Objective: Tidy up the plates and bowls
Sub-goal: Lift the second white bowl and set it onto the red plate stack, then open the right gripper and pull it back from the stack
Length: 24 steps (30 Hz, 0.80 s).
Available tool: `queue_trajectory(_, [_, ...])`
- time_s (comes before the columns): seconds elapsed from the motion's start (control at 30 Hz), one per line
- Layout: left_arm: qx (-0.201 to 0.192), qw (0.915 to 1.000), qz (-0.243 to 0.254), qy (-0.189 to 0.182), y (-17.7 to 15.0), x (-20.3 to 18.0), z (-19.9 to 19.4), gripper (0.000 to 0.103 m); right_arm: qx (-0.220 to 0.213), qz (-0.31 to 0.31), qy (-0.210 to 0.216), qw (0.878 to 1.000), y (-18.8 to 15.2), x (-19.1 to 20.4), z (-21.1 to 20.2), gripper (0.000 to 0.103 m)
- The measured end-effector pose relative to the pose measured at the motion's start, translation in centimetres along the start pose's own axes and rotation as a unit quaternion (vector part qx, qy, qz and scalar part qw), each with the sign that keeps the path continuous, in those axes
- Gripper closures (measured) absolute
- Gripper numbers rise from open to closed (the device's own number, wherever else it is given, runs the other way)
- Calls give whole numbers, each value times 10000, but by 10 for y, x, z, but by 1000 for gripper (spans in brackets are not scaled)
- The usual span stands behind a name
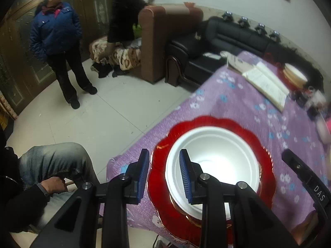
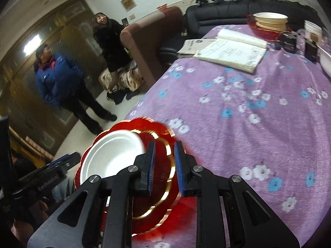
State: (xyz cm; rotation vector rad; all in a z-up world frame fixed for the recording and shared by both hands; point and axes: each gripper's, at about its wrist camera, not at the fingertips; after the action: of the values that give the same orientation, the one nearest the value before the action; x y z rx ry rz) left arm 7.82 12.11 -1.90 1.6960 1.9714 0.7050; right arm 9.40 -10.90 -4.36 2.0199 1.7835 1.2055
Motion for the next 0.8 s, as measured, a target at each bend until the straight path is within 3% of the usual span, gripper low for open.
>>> queue_trajectory(0.1, [-175, 9997, 12, -181, 6, -9, -13, 71, -117, 84, -103, 9998, 3, -18, -12, 84])
queue_trajectory(0.17, [-266, 9989, 192, -334, 10, -29, -21, 63, -186, 185, -174, 9995, 5, -34, -18, 84])
queue_trajectory(0.3, [-286, 9940, 712, -778, 15, -89, -27, 54, -290, 449, -370, 9979, 7, -77, -34, 84])
queue_trajectory(0.43, [-56, 9842, 1161, -1334, 20, -157, -24, 53, -443, 740, -551, 9947, 14, -126, -59, 84])
queue_trajectory(0.6, [386, 9710, 1286, -1979, 32, -224, -11, 46, -763, 1263, -623, 9871, 34, -198, -106, 85])
queue_trajectory(0.8, [516, 9652, 1370, -2168, 61, -304, 4, 39, -1177, 1490, -979, 9769, 75, -264, -161, 68])
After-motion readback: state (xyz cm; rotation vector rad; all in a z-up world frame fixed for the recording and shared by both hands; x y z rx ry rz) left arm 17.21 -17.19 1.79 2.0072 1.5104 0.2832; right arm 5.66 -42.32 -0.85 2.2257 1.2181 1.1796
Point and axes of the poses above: each gripper's, at about its wrist camera, not at the fingertips, and z roughly the way its jaws point, x to its left, y to its top, and after that the axes turned 2 degrees about z, right-handed
